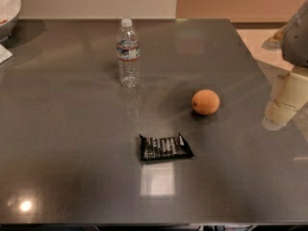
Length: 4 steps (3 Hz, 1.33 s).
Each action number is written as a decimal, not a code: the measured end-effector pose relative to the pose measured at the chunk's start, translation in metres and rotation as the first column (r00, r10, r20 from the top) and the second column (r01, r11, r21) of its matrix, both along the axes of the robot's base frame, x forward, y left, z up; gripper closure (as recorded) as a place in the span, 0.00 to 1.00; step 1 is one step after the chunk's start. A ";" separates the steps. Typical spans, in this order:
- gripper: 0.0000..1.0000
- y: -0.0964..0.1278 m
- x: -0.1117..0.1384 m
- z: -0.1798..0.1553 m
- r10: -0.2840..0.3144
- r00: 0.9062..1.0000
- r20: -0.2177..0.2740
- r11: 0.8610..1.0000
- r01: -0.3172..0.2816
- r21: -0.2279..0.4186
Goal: Move water bottle near orange
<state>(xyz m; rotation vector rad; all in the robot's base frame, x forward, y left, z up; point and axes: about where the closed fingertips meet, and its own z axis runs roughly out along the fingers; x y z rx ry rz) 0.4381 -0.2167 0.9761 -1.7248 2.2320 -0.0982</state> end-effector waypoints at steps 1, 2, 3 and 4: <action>0.00 0.000 0.000 0.000 0.000 1.000 0.000 1.000 0.000 0.000; 0.00 0.011 0.021 0.002 0.023 0.999 0.024 0.999 -0.024 0.028; 0.00 0.033 0.056 -0.002 0.061 0.997 0.042 0.994 -0.064 0.088; 0.00 0.065 0.094 -0.005 0.094 0.993 0.072 0.978 -0.105 0.182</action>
Offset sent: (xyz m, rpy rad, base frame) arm 0.0475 0.0238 0.0011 0.0654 -0.0359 0.0550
